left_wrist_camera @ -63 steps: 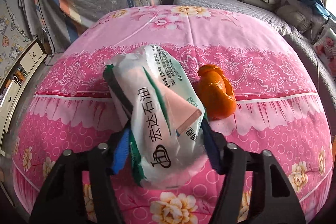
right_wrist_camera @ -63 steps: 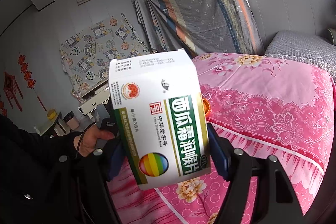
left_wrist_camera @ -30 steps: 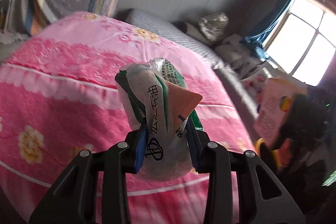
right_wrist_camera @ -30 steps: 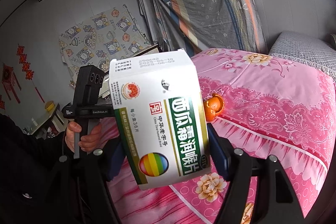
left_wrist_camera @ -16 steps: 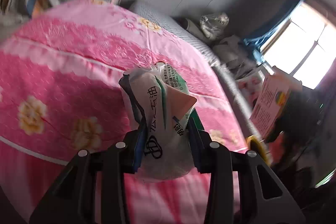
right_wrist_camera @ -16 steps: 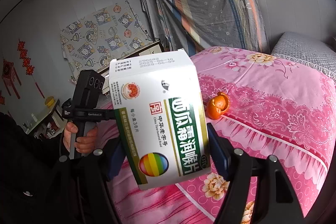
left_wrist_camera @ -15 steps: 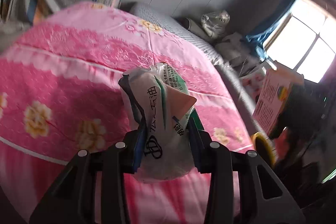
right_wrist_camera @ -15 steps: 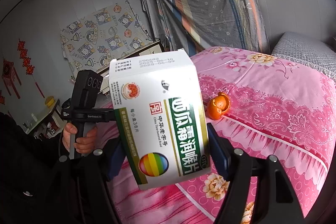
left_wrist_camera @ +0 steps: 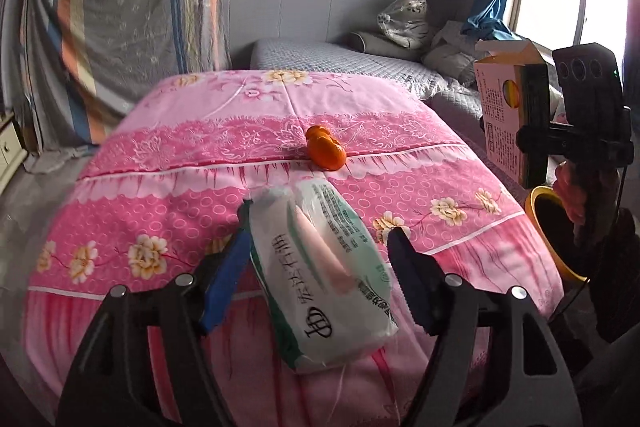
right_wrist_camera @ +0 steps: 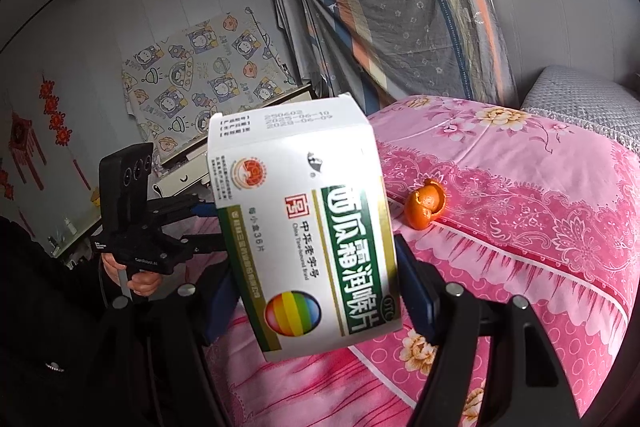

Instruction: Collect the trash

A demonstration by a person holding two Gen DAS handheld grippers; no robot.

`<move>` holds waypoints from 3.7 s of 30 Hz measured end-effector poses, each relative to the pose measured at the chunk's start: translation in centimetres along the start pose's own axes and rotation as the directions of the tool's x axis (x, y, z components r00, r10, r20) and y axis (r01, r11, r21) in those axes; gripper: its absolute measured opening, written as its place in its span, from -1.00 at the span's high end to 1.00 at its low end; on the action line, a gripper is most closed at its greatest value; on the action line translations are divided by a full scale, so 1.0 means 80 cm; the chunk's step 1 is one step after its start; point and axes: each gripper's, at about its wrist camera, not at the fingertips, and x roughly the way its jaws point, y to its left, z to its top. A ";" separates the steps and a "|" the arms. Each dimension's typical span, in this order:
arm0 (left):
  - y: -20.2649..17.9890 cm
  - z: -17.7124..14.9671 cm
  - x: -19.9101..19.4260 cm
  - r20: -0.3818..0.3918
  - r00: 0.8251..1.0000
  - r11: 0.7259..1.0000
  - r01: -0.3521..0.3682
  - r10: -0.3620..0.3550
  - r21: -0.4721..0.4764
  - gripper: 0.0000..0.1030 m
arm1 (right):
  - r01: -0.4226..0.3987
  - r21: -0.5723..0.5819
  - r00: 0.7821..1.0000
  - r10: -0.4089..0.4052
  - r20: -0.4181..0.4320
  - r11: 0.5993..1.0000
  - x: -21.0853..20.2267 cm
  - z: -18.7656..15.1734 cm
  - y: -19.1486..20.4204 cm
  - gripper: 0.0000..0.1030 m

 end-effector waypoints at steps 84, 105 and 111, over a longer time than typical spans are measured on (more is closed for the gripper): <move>-0.348 0.127 0.015 0.068 0.909 0.877 0.375 -0.412 0.301 0.18 | 0.500 0.525 0.688 -0.684 0.241 0.689 -0.359 -0.206 -0.002 -0.29; -0.477 0.093 0.158 -0.152 0.872 0.815 0.488 -0.465 0.313 0.67 | 0.566 0.707 0.545 -0.836 0.065 0.424 -0.396 -0.316 -0.057 -0.29; -0.461 0.088 0.155 -0.131 0.892 0.834 0.451 -0.433 0.318 0.66 | 0.609 0.718 0.535 -0.843 -0.056 0.339 -0.381 -0.333 -0.076 -0.29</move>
